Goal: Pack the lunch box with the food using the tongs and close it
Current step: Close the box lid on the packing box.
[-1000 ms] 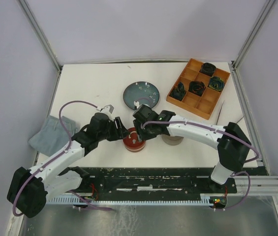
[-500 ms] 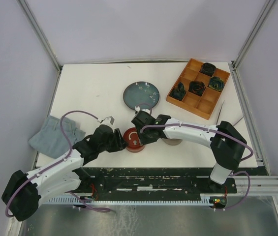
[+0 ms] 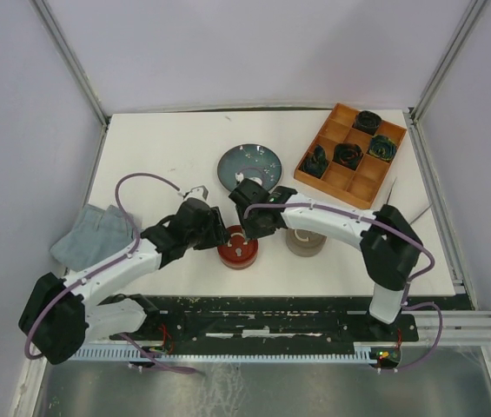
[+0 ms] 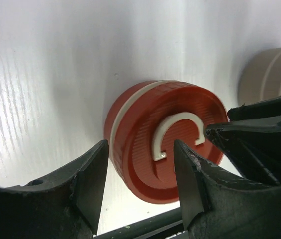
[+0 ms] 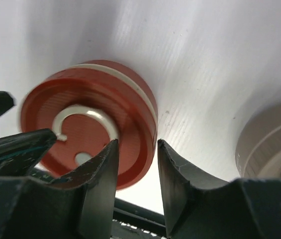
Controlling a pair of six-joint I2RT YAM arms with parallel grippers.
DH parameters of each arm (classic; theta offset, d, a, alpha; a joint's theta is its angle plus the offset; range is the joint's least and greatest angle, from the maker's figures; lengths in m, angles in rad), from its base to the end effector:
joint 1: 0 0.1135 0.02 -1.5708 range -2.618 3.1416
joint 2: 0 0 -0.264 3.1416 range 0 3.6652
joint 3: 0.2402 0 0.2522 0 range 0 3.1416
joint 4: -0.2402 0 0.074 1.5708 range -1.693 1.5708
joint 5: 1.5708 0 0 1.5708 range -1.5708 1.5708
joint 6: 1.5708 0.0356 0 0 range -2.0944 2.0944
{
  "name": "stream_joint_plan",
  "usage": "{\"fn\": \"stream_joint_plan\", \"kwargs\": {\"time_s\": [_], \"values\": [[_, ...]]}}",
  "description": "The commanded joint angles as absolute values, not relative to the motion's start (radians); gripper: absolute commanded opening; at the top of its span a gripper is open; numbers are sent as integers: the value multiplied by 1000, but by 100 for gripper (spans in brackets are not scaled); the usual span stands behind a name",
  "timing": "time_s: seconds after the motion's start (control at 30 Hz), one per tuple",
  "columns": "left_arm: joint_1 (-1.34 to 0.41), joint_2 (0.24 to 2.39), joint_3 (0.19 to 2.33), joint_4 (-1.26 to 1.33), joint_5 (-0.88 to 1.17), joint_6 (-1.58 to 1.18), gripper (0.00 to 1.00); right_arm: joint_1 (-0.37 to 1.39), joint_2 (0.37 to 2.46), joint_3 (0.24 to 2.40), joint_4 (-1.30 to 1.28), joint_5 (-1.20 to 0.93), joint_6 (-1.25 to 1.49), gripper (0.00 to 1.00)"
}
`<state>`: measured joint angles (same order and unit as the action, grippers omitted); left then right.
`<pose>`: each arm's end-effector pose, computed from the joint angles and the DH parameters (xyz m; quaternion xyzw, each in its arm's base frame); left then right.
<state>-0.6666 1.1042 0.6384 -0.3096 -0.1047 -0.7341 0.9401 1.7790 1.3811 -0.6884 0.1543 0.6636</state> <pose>0.1793 -0.1363 0.2163 -0.0513 0.9195 -0.2124 0.3268 0.2253 0.2992 0.2356 -0.1151 0.9612 0.1198 0.2201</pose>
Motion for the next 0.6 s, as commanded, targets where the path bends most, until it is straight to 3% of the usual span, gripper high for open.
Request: {"fn": "stream_joint_plan", "kwargs": {"time_s": [0.0, 0.13, 0.27, 0.57], "values": [[-649, 1178, 612, -252, -118, -692, 60, 939, 1893, 1369, -708, 156, 667, 44], [-649, 1284, 524, -211, -77, -707, 55, 940, 1914, 1327, -705, 150, 687, 41], [-647, 1222, 492, -190, -78, -721, 52, 935, 1846, 1308, -667, 157, 675, 42], [-647, 1119, 657, -291, -112, -648, 57, 934, 1761, 1426, -717, 133, 626, 43]]}}
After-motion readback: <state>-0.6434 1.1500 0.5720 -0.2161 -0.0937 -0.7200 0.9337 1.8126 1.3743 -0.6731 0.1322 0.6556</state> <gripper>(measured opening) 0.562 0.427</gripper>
